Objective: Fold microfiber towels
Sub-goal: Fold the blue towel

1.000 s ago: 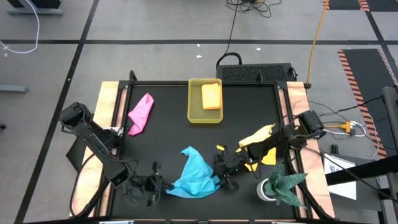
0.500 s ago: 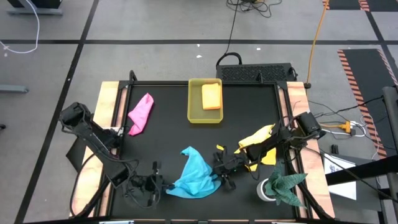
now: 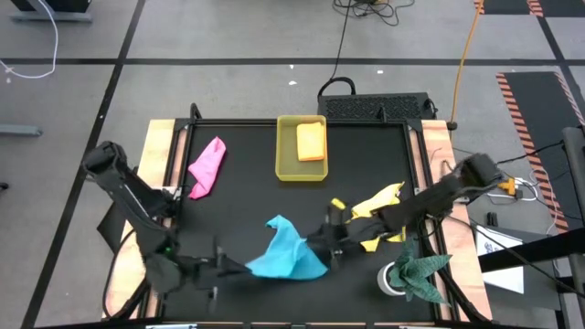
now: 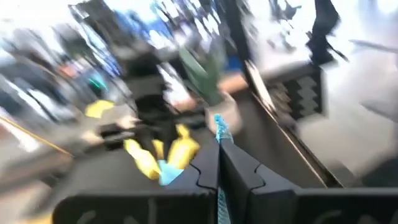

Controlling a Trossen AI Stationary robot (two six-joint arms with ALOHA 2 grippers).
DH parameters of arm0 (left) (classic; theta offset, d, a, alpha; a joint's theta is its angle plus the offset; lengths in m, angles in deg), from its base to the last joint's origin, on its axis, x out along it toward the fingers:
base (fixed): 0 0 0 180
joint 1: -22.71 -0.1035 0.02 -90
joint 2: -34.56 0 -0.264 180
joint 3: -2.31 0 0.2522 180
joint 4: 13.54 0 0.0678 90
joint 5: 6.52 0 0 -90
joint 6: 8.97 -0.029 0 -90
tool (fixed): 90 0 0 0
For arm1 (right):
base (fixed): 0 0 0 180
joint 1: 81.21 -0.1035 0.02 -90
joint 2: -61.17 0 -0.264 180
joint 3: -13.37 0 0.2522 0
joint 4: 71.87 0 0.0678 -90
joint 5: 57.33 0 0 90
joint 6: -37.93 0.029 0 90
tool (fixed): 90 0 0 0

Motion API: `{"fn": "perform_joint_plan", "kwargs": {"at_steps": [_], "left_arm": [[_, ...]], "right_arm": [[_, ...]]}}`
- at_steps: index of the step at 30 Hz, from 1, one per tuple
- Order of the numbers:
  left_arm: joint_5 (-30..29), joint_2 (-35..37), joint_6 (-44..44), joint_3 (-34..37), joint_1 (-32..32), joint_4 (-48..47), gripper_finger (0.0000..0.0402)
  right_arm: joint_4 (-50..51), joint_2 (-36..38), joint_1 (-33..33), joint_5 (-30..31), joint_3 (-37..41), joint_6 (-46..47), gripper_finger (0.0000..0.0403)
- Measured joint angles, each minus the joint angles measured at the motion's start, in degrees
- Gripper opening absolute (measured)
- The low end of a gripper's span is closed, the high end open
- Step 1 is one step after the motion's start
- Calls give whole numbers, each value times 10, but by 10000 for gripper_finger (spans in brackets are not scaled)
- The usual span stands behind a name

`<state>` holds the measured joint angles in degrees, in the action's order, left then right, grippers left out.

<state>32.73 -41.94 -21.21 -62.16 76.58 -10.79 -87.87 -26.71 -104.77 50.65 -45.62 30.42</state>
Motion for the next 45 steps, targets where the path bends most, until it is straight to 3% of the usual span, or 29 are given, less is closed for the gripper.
{"fn": "perform_joint_plan", "kwargs": {"at_steps": [4, 10, 15, 21, 23, 27, 30, 32, 35, 40, 43, 45], "left_arm": [[-33, 60, -126, -1, 19, 76, 4], [24, 128, -170, -1, 21, 140, 13], [10, 143, -151, -1, 21, 141, 5], [-45, 139, -22, -1, 21, -12, 15], [-44, 128, 40, -1, 21, -67, 7], [-5, 89, 119, -1, 21, -68, 8], [11, 60, 116, -1, 21, 14, 14], [12, 52, 85, -1, 21, 73, 10], [-17, 55, 23, -1, 22, 116, 4], [-200, 61, -35, -1, 11, 80, 12], [-284, 61, 25, -1, -17, -33, 11], [-281, 61, 112, -1, -46, -131, 5]], "right_arm": [[-14, 96, -30, 65, 0, -76, 3], [-45, 199, -69, 10, 0, -90, 1], [-88, 221, -87, -47, 0, -49, 1], [-21, 230, -88, 45, 0, -34, 1], [15, 230, -88, 41, 0, -9, 0], [44, 228, -88, -70, 0, 65, 0], [4, 220, -88, -184, 0, 95, 0], [-49, 216, -92, -211, 0, 105, 0], [-91, 217, -99, -178, 0, 89, 0], [-25, 220, -93, -6, 0, 52, 0], [68, 220, -73, 85, 0, 48, 0], [139, 220, -53, 126, 1, 65, 0]]}}
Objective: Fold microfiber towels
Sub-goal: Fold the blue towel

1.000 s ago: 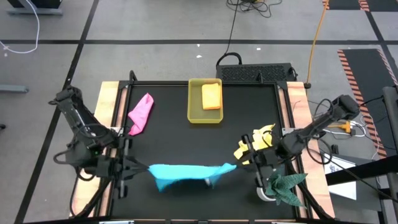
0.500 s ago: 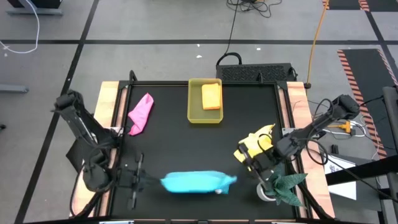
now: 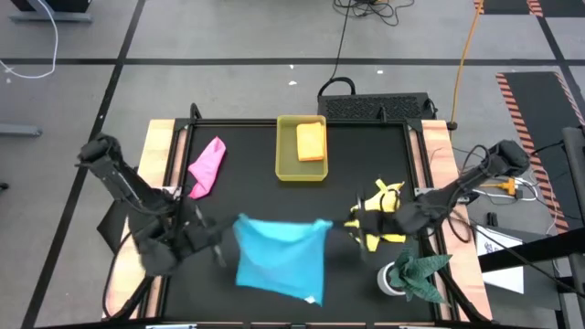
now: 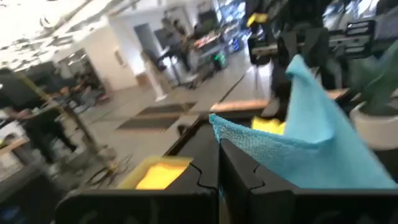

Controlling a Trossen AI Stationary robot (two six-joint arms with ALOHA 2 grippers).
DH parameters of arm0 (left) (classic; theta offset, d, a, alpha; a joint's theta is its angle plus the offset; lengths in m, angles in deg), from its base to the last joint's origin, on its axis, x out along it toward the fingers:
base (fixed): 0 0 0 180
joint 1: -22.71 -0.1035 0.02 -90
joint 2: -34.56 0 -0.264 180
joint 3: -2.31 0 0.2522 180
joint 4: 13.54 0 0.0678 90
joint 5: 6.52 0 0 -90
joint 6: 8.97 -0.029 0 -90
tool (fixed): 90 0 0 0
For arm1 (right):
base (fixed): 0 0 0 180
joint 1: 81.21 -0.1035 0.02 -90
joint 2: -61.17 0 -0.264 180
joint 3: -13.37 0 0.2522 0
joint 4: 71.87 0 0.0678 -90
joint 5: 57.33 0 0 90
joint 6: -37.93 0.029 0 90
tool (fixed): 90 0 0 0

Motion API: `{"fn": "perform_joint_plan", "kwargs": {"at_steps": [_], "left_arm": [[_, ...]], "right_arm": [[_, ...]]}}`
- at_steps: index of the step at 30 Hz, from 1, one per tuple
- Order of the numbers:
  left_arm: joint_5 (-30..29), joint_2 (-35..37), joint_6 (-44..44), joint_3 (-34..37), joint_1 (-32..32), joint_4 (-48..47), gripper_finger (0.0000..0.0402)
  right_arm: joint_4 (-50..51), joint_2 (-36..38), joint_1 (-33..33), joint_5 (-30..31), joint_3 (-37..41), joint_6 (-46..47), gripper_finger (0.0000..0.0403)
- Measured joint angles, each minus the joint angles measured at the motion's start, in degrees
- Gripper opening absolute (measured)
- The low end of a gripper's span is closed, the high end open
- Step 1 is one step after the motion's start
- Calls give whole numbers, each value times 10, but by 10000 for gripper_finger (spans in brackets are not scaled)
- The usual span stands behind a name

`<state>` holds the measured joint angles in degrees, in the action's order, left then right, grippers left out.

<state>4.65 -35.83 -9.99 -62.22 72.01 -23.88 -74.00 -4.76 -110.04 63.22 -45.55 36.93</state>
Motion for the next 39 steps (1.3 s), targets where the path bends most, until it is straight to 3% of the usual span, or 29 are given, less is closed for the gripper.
{"fn": "perform_joint_plan", "kwargs": {"at_steps": [3, 6, 12, 15, 21, 28, 33, 39], "left_arm": [[54, -2, 140, 0, -45, -146, 7], [66, -19, 256, 0, -81, -254, 12], [64, -52, 339, 0, -114, -377, 7], [69, -71, 358, 0, -125, -392, 12], [141, -121, 387, 0, -127, -393, 4], [223, -195, 407, 0, -116, -394, 12], [283, -236, 440, 0, -104, -394, 6], [289, -256, 476, 1, -86, -397, 15]], "right_arm": [[33, 0, 39, 27, 28, 33, 0], [24, 0, 80, 25, 75, 56, 0], [-43, 0, 136, 24, 172, 14, 0], [-70, 0, 147, 18, 203, -3, 0], [-74, -30, 153, -73, 225, 0, 0], [-185, -159, 151, -144, 226, -16, 7], [-220, -230, 133, -154, 213, -51, 45], [-83, -239, 100, -227, 140, -34, 127]]}}
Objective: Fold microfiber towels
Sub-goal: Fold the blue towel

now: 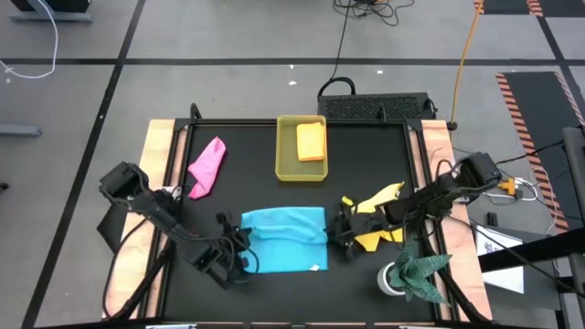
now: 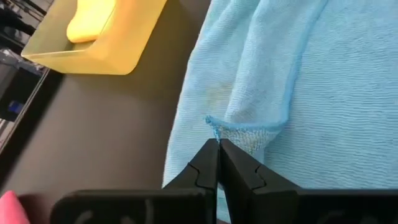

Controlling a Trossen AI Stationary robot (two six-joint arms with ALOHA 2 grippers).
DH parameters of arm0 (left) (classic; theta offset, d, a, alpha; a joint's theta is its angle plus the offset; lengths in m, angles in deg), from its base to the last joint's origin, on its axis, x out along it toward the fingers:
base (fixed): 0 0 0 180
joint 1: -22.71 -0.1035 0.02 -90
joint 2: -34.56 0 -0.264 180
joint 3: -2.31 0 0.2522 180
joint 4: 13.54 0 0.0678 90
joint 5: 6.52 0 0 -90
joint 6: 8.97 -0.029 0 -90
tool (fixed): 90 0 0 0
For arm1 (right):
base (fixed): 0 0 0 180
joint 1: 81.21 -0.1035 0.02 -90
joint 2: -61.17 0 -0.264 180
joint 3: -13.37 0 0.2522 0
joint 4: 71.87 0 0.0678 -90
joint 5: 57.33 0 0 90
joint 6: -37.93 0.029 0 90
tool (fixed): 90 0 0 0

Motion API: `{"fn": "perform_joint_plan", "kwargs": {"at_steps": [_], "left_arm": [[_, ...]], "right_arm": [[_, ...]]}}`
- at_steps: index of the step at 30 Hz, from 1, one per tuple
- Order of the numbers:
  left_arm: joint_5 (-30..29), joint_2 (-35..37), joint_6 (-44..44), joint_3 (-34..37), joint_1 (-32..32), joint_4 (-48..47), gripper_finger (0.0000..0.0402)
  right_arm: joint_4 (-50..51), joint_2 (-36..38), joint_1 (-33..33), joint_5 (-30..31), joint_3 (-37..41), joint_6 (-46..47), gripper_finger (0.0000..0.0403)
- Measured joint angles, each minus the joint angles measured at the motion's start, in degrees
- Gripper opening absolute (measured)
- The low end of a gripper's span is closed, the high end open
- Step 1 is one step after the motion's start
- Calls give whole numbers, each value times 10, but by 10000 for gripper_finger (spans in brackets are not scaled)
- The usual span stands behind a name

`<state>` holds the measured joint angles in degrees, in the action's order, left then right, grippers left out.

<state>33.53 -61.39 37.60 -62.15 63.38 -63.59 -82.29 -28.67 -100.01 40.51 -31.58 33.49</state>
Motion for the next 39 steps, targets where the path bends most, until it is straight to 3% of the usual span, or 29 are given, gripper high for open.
{"fn": "perform_joint_plan", "kwargs": {"at_steps": [6, 12, 15, 19, 26, 35, 39], "left_arm": [[0, -1, 24, 0, 8, 2, 8], [0, -1, 33, 0, 9, 4, 24], [0, -1, 33, 0, 9, 4, 18], [0, -1, 33, 0, 9, 5, 5], [0, -1, 33, 0, 9, 8, 27], [23, -1, -8, 0, 9, 33, 35], [77, 0, -75, 0, 9, 66, 66]], "right_arm": [[150, 2, -23, -49, -86, 40, 186], [154, 2, -31, -49, -116, 97, 196], [153, 2, -22, -48, -122, 138, 196], [154, -9, -15, -47, -122, 126, 193], [120, -49, -15, -46, -122, 75, 147], [103, -49, -16, 0, -122, 35, 13], [132, -41, -24, 29, -122, 36, 11]]}}
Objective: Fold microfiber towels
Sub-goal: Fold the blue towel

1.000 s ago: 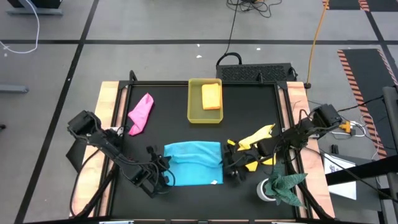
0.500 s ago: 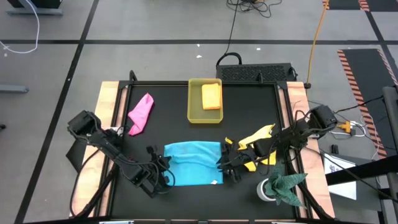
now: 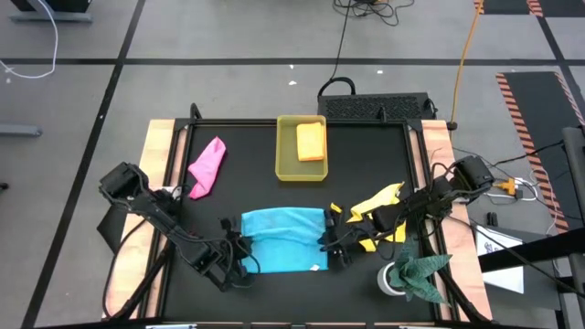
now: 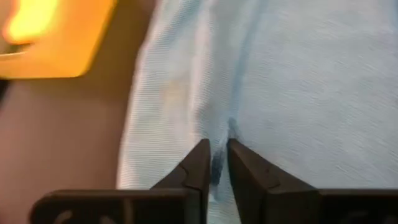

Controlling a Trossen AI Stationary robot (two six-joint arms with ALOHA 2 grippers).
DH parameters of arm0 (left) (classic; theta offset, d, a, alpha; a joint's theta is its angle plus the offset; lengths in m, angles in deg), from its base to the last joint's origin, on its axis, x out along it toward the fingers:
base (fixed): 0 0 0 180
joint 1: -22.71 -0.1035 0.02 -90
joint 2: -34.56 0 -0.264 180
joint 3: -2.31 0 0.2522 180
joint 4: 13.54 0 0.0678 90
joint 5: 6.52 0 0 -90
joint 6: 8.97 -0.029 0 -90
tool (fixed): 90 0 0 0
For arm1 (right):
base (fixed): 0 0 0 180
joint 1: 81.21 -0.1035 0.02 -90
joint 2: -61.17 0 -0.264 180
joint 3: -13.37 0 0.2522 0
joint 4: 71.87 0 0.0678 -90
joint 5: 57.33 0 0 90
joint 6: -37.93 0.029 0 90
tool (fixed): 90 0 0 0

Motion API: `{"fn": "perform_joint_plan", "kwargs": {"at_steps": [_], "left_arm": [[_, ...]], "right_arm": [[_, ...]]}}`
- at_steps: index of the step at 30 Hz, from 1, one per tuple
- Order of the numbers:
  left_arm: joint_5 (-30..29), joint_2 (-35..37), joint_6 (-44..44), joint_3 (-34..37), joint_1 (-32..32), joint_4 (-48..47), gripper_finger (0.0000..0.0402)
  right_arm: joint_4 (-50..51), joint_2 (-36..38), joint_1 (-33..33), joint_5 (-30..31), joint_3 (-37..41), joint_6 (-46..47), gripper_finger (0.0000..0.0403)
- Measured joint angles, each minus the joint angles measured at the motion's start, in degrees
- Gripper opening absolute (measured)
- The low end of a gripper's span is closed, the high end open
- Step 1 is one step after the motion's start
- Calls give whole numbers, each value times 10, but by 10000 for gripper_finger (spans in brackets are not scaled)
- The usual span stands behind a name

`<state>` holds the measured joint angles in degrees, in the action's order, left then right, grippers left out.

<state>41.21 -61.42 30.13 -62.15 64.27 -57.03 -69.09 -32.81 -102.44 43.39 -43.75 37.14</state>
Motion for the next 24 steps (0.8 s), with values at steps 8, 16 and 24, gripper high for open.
{"fn": "perform_joint_plan", "kwargs": {"at_steps": [8, 16, 24], "left_arm": [[50, 0, -48, 0, 0, 17, 178], [89, 0, -186, 0, 0, 98, 202], [142, 0, -320, 0, 0, 114, 163]], "right_arm": [[49, 56, -27, 74, 0, 8, 4], [59, 62, -28, 73, 0, 12, 2], [66, 62, -28, 73, 0, 16, 1]]}}
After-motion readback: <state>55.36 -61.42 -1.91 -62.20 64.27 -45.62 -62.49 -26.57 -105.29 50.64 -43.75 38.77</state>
